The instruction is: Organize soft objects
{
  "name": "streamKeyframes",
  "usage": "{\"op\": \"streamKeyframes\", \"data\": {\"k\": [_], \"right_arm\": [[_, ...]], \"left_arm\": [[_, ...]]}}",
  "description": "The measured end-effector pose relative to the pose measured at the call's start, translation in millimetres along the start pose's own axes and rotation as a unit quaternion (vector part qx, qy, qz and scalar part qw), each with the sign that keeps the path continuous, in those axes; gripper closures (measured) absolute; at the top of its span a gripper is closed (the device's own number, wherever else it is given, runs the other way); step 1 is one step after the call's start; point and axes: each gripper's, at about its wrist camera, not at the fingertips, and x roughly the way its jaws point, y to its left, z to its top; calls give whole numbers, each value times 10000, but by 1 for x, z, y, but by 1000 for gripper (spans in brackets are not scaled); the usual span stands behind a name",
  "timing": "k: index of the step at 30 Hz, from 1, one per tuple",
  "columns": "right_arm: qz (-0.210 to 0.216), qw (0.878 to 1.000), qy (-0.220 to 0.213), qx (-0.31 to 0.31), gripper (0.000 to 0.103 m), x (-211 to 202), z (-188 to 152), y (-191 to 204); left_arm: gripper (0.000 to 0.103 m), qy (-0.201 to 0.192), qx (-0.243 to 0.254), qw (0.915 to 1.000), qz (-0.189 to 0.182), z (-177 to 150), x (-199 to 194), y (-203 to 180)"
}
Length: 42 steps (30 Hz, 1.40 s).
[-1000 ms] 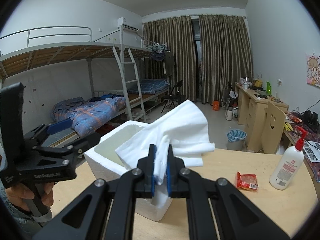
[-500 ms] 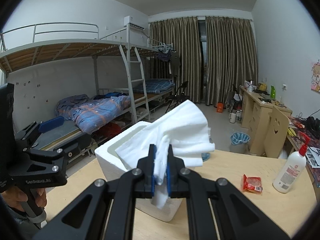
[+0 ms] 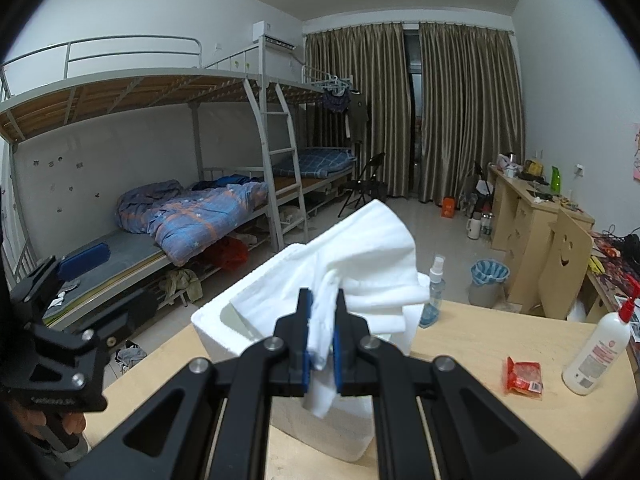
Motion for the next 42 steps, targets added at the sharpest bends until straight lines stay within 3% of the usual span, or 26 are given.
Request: {"op": "streamKeyframes", "data": {"k": [21, 26, 28, 31, 42], "right_arm": [[37, 9987, 504, -47, 91, 47, 2, 1], [76, 9986, 522, 31, 67, 50, 0, -2], [12, 9988, 486, 38, 50, 48, 0, -2], [-25, 9992, 384, 45, 37, 42, 1, 1], [-153, 9989, 419, 153, 22, 33, 2, -4]], "left_arm": [[0, 223, -165, 9996, -35, -11, 32, 23], [0, 235, -169, 9996, -56, -14, 34, 25], [0, 226, -180, 9996, -37, -14, 34, 25], [0, 221, -196, 9996, -28, -15, 35, 23], [0, 223, -128, 9997, 20, -17, 33, 25]]}}
